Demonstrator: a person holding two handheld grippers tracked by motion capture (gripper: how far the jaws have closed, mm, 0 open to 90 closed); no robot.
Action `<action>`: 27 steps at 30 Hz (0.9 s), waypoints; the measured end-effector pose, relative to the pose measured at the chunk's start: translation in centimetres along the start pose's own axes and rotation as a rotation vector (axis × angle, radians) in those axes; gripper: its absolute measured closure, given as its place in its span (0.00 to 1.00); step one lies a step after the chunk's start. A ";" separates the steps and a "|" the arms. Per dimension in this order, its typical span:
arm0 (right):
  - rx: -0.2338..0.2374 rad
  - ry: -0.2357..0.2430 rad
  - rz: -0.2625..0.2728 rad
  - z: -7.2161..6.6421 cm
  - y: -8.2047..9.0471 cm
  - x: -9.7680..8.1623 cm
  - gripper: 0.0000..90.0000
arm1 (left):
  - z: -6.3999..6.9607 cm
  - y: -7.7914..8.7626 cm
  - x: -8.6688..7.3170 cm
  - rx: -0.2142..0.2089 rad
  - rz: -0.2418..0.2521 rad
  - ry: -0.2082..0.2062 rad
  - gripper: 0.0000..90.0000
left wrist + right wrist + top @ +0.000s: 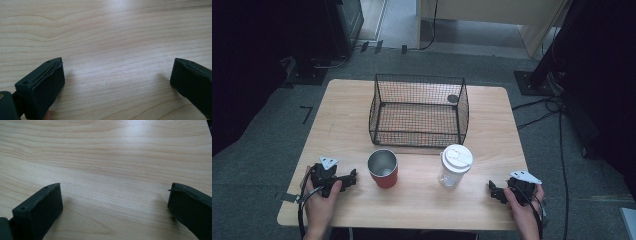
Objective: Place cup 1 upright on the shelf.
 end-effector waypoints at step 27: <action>0.014 0.013 0.000 -0.3 -0.1 0.1 0.00 | 1.4 4.2 0.1 -0.178 0.035 -0.050 0.00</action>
Point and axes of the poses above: each handheld gripper's, and its own axes: y roughly backward along the jaws, x roughly out of its top, z roughly to its right, the point moved 2 cm from there along -y, roughly forward along the jaws, and after that the axes turned 2 degrees about y, right-handed, at the moved point
